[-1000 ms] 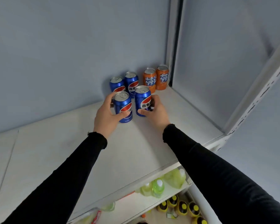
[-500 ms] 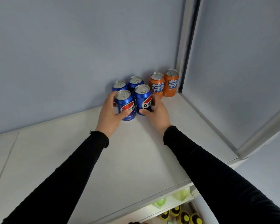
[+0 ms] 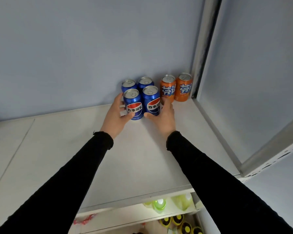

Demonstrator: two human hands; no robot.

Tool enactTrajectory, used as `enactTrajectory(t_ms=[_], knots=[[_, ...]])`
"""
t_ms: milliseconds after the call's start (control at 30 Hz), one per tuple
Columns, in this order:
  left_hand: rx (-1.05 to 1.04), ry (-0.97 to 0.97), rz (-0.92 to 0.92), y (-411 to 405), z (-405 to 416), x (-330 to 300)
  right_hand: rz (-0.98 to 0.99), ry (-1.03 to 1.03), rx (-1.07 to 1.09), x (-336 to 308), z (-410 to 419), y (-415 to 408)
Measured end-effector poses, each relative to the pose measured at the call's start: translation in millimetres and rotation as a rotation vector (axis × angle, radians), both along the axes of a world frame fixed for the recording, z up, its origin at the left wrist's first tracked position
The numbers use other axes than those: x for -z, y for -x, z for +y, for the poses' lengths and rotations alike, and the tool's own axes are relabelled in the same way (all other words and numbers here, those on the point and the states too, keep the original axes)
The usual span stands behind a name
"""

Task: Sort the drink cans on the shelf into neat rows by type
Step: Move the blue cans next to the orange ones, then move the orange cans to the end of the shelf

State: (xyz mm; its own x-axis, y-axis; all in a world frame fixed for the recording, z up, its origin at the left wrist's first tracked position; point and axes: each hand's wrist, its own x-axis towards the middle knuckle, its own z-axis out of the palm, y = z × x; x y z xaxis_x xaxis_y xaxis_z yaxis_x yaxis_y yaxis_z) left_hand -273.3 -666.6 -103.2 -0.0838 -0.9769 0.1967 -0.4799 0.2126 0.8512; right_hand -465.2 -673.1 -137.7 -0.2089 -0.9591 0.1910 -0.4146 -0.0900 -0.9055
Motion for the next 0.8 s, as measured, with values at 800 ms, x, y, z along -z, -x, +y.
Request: enactTrajectory(t_ms=[800], knots=[[-0.551, 0.125, -0.67, -260.7, 280.5, -11.9, 0.575, 0.311, -0.571, -21.7, 187.8, -258.0]])
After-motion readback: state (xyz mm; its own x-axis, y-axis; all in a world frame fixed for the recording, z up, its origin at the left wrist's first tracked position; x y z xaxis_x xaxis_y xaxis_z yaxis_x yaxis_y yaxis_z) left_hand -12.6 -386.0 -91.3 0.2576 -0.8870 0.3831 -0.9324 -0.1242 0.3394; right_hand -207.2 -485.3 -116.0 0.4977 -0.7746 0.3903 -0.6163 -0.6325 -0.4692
